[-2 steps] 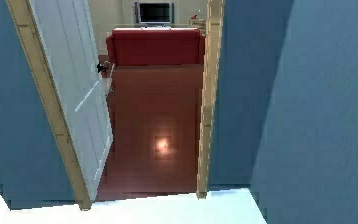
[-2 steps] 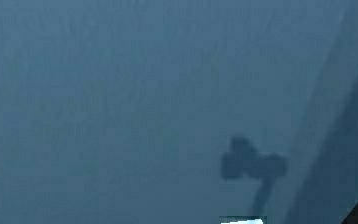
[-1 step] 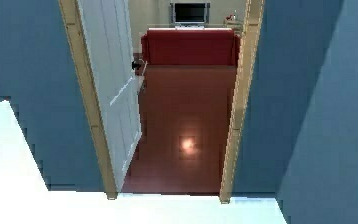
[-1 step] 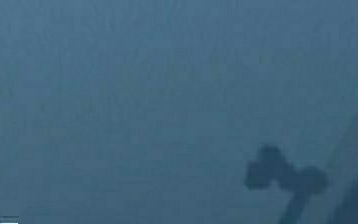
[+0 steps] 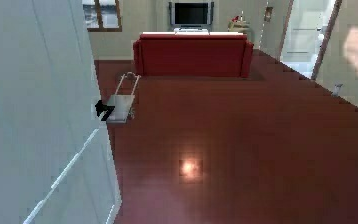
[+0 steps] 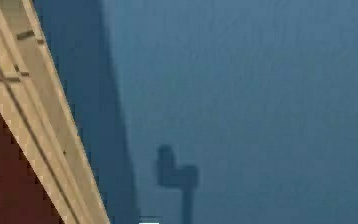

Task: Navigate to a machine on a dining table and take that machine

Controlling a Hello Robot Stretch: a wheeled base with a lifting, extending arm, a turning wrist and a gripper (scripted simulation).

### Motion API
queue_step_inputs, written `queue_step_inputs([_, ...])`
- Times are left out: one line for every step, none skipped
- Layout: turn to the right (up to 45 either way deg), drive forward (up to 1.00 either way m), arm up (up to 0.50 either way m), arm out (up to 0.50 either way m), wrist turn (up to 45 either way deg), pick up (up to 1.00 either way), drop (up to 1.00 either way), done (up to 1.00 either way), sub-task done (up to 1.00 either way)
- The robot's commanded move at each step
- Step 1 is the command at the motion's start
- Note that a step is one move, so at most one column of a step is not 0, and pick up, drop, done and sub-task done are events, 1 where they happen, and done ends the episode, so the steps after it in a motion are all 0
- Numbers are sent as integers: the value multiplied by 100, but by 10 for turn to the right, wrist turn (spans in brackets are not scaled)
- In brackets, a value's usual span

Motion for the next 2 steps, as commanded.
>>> queue_step_inputs([0,100,0,0,0,0,0,0,0])
queue_step_inputs([-30,0,0,0,0,0,0,0,0])
